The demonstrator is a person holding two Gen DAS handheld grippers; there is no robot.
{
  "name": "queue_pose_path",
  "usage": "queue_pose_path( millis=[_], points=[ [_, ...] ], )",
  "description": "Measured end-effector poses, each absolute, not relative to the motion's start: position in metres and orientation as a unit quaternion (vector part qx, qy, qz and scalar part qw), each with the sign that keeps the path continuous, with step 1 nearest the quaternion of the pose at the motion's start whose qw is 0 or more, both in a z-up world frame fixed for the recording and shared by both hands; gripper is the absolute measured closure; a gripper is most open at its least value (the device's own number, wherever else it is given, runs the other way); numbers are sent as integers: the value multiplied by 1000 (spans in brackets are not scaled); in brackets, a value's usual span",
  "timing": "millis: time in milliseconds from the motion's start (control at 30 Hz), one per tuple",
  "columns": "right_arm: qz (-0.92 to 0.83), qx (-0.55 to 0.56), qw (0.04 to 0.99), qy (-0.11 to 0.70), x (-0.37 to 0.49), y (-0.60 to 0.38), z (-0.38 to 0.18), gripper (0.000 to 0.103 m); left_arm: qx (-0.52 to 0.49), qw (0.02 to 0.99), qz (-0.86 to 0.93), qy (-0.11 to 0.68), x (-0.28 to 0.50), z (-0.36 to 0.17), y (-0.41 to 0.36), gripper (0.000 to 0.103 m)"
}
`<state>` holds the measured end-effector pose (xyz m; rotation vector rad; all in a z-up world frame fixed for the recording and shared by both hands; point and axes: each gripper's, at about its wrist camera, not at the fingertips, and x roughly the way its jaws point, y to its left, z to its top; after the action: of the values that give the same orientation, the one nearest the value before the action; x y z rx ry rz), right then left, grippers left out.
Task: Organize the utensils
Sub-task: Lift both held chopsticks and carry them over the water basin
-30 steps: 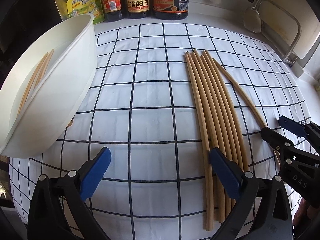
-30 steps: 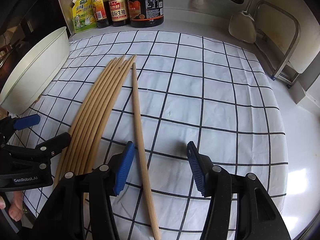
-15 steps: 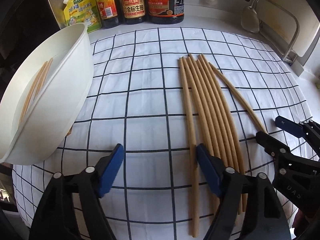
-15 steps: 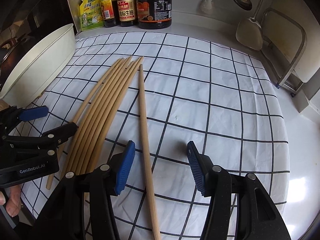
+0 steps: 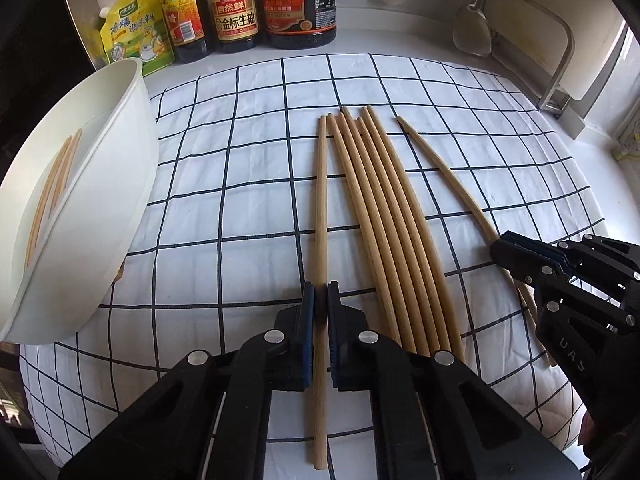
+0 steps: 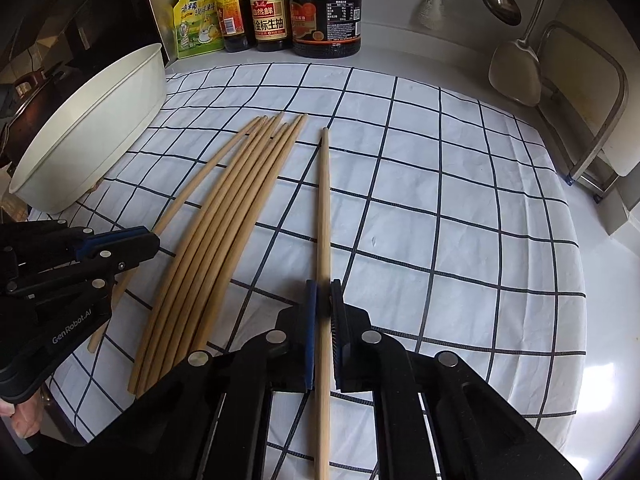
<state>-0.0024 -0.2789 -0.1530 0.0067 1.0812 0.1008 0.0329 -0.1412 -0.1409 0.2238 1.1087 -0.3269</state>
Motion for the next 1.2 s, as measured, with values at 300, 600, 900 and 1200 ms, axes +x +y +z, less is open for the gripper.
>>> queue_pose_path(
  millis=[300, 600, 900, 1200],
  points=[
    [32, 49, 855, 515, -17, -281, -139, 96, 103, 825, -154, 534, 35, -133, -132, 96],
    [17, 79, 870, 487, -30, -279, -99, 96, 95, 835, -180, 511, 30, -86, -119, 96],
    [22, 80, 888, 453, -28, -259, -57, 96, 109, 852, -200, 472, 25, -38, -98, 96],
    [49, 68, 897, 435, -12, -216, -35, 96, 98, 866, -186, 454, 25, -9, -53, 96]
  ],
)
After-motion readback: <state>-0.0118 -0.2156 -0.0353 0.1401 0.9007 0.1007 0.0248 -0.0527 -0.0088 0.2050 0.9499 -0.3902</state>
